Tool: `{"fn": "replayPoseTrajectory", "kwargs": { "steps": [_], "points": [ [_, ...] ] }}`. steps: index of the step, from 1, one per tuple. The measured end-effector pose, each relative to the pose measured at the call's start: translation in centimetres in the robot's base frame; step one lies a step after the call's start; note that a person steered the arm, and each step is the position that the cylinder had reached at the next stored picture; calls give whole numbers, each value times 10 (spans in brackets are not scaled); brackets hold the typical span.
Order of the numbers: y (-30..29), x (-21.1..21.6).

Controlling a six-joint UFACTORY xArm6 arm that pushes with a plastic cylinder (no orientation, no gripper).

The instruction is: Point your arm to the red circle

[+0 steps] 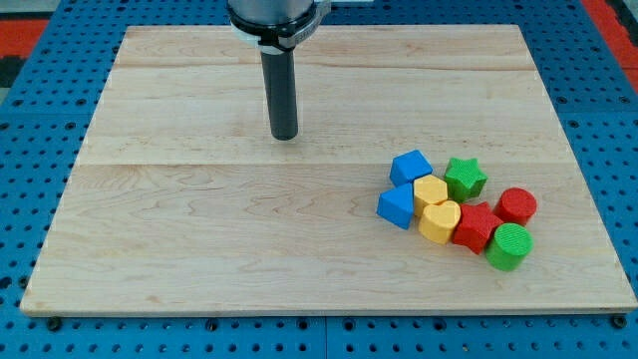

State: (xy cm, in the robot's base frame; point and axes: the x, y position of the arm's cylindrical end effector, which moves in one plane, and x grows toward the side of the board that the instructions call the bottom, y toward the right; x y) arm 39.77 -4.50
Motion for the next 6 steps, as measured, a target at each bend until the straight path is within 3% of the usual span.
{"fn": "replayPoseTrajectory", "kwargs": {
  "steps": [2, 3, 4, 5, 6],
  "points": [
    [1, -9],
    [56, -40],
    [169, -57],
    [272, 2],
    [326, 91]
  ]
}}
